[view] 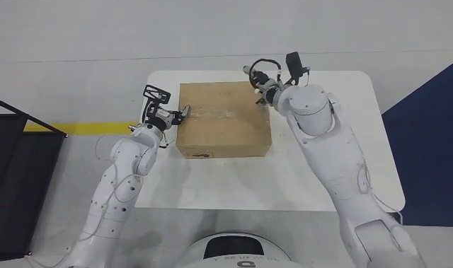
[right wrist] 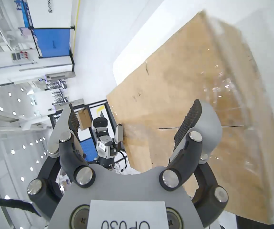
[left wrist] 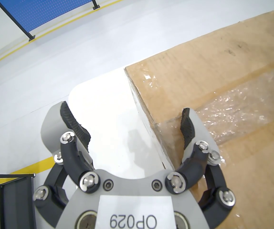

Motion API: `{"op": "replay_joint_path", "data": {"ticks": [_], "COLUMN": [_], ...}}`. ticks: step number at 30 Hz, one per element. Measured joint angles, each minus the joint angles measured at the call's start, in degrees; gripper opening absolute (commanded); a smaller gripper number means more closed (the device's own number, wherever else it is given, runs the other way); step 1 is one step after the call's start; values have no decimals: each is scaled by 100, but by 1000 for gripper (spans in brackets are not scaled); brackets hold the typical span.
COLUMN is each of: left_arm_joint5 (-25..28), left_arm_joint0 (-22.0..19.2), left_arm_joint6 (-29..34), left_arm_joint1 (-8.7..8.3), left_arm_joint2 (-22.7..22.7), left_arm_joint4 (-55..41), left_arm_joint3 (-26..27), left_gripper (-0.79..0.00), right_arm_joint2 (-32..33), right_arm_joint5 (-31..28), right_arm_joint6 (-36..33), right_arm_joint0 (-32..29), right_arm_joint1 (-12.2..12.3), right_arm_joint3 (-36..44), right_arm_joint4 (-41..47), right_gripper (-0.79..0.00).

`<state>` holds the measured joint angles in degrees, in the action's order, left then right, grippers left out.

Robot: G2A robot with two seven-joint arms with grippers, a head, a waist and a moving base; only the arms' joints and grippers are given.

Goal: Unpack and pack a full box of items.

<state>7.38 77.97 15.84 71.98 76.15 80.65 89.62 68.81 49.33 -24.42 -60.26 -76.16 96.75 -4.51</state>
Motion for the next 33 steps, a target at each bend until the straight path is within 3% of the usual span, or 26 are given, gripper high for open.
{"op": "replay_joint_path", "data": {"ticks": [5, 10, 14, 21, 24, 29, 33], "left_arm_joint5": [0, 0, 0, 0, 0, 0, 0], "left_arm_joint0": [0, 0, 0, 0, 0, 0, 0], "left_arm_joint6": [0, 0, 0, 0, 0, 0, 0], "left_arm_joint1": [0, 0, 0, 0, 0, 0, 0], "left_arm_joint2": [0, 0, 0, 0, 0, 0, 0], "left_arm_joint4": [0, 0, 0, 0, 0, 0, 0], "left_arm_joint3": [0, 0, 0, 0, 0, 0, 0], "left_gripper": [0, 0, 0, 0, 0, 0, 0], "right_arm_joint2": [627, 988, 855, 580, 542, 478, -27], "right_arm_joint5": [20, -437, -862, -1502, -1875, -1987, -1664], "right_arm_joint6": [236, 168, -406, -168, -367, -1134, -1396], "right_arm_joint0": [-450, -968, -1208, -1458, -1662, -1501, -861], "right_arm_joint1": [79, 113, 189, 168, 191, 249, 196], "right_arm_joint3": [512, 1066, 1289, 1854, 2058, 1906, 1193], "right_arm_joint4": [62, 442, 240, 375, 464, 467, 489], "right_gripper": [0, 0, 0, 0, 0, 0, 0]}}
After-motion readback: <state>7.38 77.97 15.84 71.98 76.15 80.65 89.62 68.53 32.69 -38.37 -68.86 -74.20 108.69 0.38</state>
